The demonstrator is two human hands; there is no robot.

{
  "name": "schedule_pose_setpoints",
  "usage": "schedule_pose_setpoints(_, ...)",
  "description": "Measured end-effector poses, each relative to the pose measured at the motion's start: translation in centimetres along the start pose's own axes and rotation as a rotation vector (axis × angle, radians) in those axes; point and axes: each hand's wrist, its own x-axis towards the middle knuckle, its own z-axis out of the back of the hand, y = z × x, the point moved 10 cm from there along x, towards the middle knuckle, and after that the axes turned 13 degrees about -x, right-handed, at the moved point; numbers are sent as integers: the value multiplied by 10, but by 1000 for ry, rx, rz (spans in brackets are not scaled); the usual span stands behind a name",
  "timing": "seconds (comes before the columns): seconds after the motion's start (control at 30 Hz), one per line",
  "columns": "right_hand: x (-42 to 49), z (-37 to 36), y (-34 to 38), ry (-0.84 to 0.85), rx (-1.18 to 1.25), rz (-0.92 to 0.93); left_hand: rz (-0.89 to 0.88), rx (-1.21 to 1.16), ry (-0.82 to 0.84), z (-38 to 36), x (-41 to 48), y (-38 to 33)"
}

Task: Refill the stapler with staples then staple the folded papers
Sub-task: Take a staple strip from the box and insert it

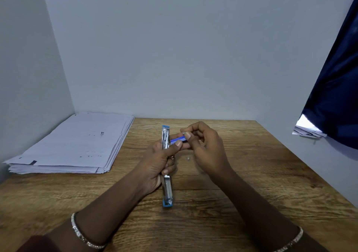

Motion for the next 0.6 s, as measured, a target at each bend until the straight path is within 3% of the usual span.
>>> schedule_pose_setpoints(0.17,4,32,-12,-117,-92,-75,69,0,27,-5,2,11)
schedule_pose_setpoints(0.27,-2,56,-16,-128,-311,-36,71,3,-43,4,4,8)
schedule_pose_setpoints(0.4,-21,58,-28,-15,-558,-12,123,-98,-79,8,3,10)
schedule_pose_setpoints(0.6,-31,48,-30,78,-698,7,122,-139,-89,6,-2,9)
